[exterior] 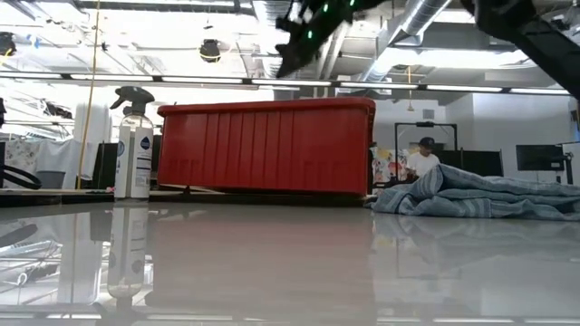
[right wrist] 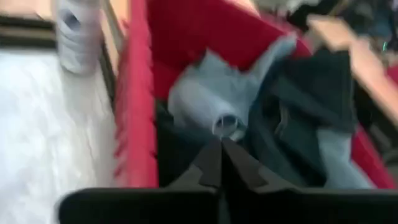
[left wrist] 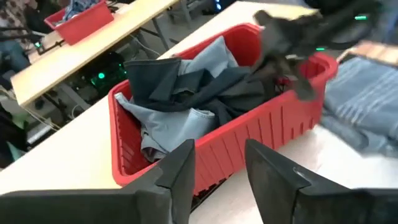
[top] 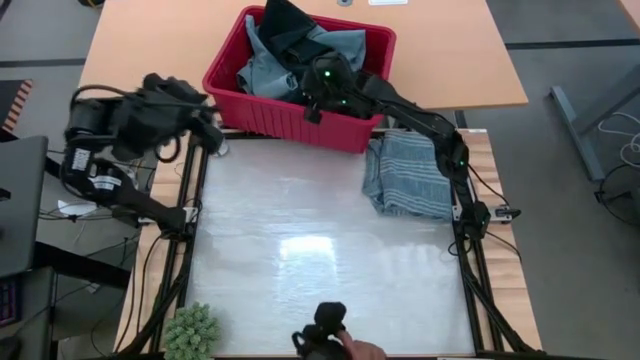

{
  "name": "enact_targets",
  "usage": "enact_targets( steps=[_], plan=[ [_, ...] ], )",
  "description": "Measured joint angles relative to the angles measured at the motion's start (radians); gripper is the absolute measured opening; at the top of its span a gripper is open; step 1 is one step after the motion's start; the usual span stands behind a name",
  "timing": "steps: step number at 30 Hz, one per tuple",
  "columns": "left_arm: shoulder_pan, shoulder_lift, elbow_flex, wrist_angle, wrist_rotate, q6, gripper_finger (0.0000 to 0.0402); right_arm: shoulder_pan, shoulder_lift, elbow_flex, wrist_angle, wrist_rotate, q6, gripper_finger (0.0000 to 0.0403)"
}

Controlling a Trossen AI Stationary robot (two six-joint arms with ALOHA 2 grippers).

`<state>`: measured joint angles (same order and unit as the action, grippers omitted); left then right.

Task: Fold Laundry from Bin
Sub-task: Fold the black pants

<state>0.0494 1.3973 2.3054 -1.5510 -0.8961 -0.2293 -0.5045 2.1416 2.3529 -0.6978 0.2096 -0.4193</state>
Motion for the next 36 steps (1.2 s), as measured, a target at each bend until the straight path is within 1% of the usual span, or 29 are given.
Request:
enact_targets(
  steps=[1, 3, 6, 9, 12, 18, 25, 33, 35, 36],
  plan=[
    [0.000, 0.010, 0.000, -0.006, -0.002, 0.007, 0.0122, -0.008, 0.015, -0.002, -0.008, 0.003, 0.008, 0.0019],
    [0.000, 0.027, 0.000, -0.012, -0.003, 0.018, 0.0114, -0.016, 0.044, -0.003, -0.029, 0.019, 0.026, 0.0022],
    [0.000, 0.047, 0.000, -0.015, -0.005, 0.023, 0.0107, -0.015, 0.072, -0.003, -0.117, 0.025, 0.023, 0.0018],
    [0.000, 0.057, 0.000, -0.015, -0.005, 0.019, 0.0105, -0.007, 0.078, -0.002, -0.236, 0.026, -0.014, 0.0016],
    [0.000, 0.057, 0.000, -0.015, -0.006, 0.010, 0.0104, -0.001, 0.083, 0.000, -0.309, 0.042, -0.036, 0.0016],
    [0.000, 0.046, 0.000, -0.016, -0.001, -0.001, 0.0104, -0.014, 0.069, 0.001, -0.443, 0.039, -0.034, 0.0016],
    [0.000, 0.042, 0.000, -0.018, 0.001, -0.003, 0.0104, -0.035, 0.049, -0.001, -0.658, 0.029, -0.021, 0.0016],
    [0.009, 0.042, 0.000, -0.020, 0.001, 0.025, 0.0104, -0.063, 0.017, -0.004, -0.855, 0.017, -0.001, 0.0016],
    [0.021, 0.042, 0.000, -0.020, 0.018, 0.025, 0.0104, -0.067, -0.002, -0.004, -0.876, 0.022, 0.001, 0.0016],
    [0.032, 0.042, 0.000, -0.020, 0.043, 0.026, 0.0104, -0.069, -0.016, -0.004, -0.874, 0.022, 0.006, 0.0016]
  ],
)
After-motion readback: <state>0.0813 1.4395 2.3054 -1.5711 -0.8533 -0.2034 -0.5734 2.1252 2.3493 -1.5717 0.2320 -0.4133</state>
